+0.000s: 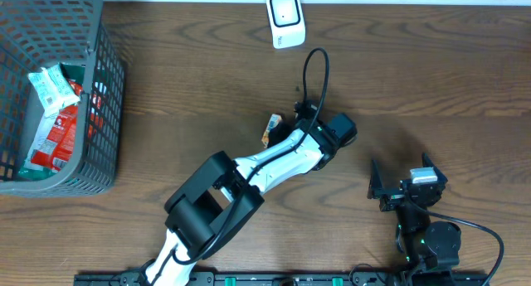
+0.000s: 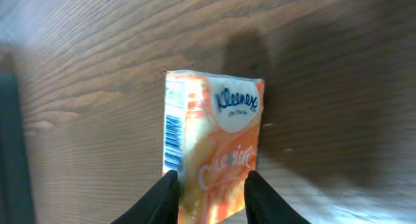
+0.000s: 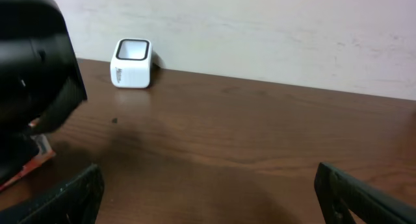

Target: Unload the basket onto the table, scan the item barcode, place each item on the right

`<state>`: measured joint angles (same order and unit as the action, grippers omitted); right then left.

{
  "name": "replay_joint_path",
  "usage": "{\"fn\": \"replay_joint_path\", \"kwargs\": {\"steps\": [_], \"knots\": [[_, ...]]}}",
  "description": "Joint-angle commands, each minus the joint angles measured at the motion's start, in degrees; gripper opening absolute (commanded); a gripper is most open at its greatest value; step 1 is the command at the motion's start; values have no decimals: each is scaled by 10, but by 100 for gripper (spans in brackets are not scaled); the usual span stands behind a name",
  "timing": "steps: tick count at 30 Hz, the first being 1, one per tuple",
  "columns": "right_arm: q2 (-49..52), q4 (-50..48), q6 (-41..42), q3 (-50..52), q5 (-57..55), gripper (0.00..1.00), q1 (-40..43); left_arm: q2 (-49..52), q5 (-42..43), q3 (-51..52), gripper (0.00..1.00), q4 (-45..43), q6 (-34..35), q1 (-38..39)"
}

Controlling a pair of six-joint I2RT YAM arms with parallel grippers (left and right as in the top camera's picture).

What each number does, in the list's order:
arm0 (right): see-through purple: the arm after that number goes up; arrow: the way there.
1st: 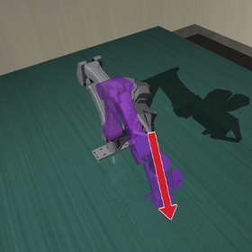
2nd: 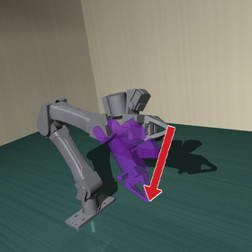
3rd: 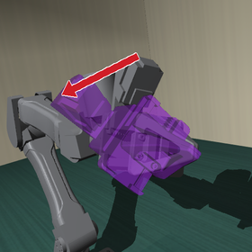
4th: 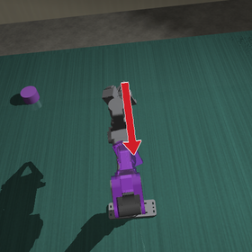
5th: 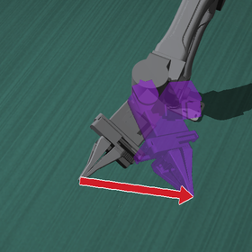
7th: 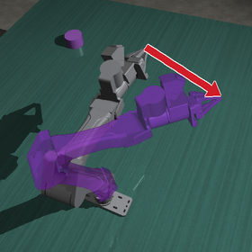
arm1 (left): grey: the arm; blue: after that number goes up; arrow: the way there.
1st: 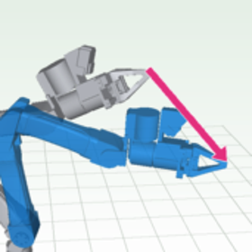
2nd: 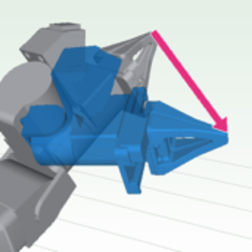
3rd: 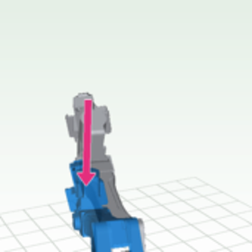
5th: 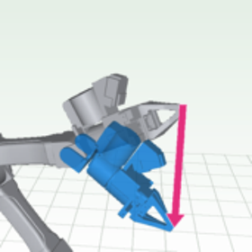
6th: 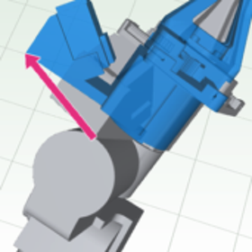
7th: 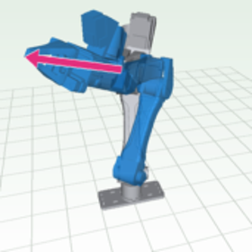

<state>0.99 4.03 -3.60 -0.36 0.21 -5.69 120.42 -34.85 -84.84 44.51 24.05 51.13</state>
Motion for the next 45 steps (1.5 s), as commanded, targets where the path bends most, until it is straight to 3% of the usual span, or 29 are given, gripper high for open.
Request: {"fn": "replay_joint_path", "kwargs": {"steps": [1,2,14,19,25,41,45], "knots": [[-2,2,-3,0,-3,99,1,-26,30,1,35,-3,5,2],[-2,2,-3,0,-3,99,1,-29,30,1,35,-4,5,2],[-2,2,-3,0,-3,99,1,-138,55,-9,79,-13,7,-12],[-2,2,-3,0,-3,99,1,-181,216,-11,80,-13,5,-65],[-2,2,-3,0,-3,99,1,-169,411,-10,80,-8,-52,-150],[-2,2,-3,0,-3,99,1,-65,417,-9,80,-7,-62,-166],[-2,2,-3,0,-3,99,1,-48,416,-9,70,-16,-63,-166]]}}
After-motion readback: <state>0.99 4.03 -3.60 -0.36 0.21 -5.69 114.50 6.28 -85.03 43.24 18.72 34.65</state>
